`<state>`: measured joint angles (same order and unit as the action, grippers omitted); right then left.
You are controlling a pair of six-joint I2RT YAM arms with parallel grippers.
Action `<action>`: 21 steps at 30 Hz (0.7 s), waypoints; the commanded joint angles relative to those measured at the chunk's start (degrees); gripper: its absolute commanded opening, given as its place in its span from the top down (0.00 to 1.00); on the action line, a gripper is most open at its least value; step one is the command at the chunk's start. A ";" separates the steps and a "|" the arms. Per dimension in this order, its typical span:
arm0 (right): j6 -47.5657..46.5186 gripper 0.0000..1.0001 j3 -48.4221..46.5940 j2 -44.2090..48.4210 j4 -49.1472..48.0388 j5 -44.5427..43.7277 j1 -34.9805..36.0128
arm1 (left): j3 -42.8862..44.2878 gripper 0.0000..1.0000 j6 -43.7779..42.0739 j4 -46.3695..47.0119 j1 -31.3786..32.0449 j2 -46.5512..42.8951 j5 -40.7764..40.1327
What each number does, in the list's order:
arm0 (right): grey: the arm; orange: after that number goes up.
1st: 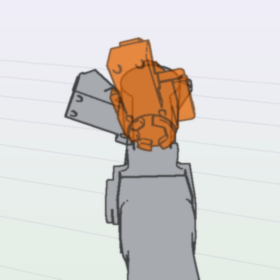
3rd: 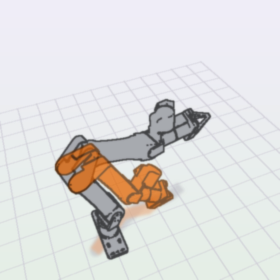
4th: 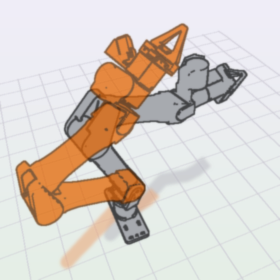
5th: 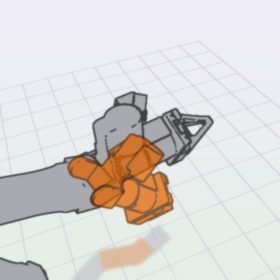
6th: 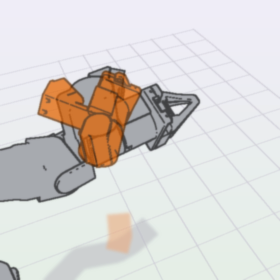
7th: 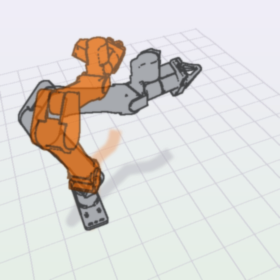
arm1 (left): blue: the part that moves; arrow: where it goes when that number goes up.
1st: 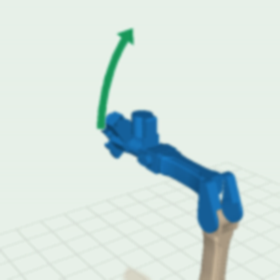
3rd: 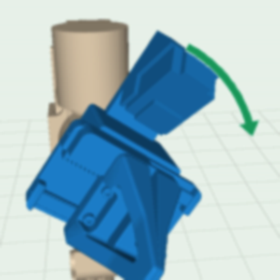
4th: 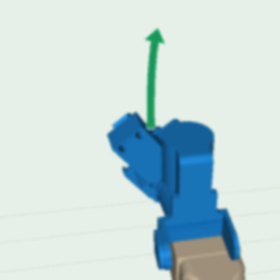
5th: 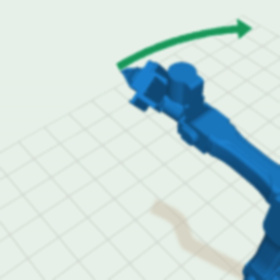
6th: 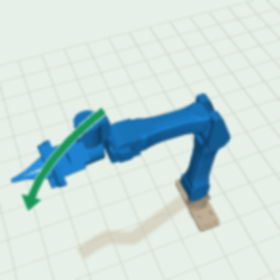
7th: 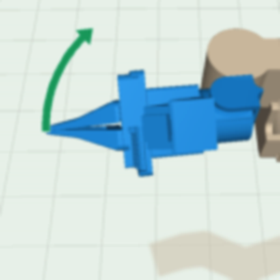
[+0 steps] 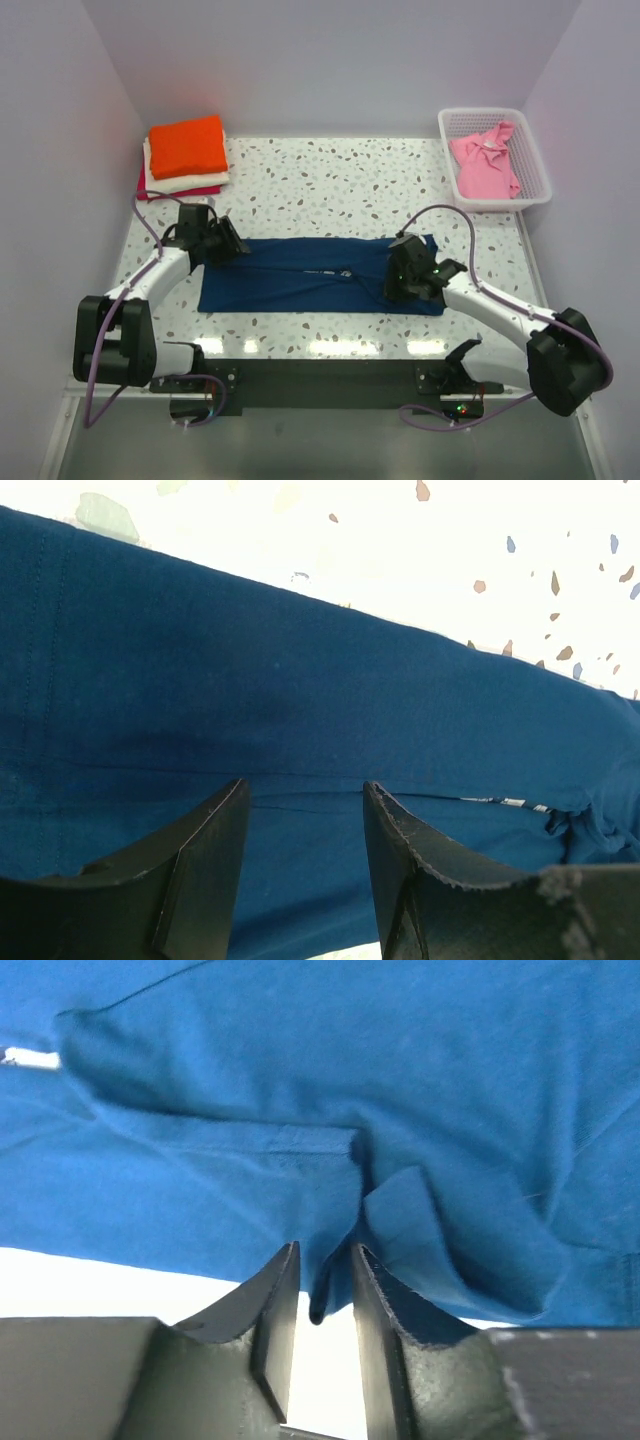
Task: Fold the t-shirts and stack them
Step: Fold the tshirt
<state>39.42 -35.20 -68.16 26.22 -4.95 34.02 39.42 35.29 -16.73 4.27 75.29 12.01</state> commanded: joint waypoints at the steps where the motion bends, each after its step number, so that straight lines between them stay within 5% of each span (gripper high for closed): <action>1: 1.01 0.67 0.22 3.56 -1.96 -0.41 2.01 | -0.22 0.46 -0.92 2.49 0.30 0.56 1.17; 8: -0.13 0.53 -6.19 8.40 4.01 -5.76 2.37 | -0.13 0.46 -1.19 2.14 0.39 0.48 1.17; 21: -6.80 0.42 -13.75 -11.90 -2.91 -8.24 1.66 | 0.22 0.46 -1.54 1.53 0.47 -0.14 1.70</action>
<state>35.55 -46.61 -78.26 27.35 -11.90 36.07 39.42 35.27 -16.75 4.29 75.81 12.34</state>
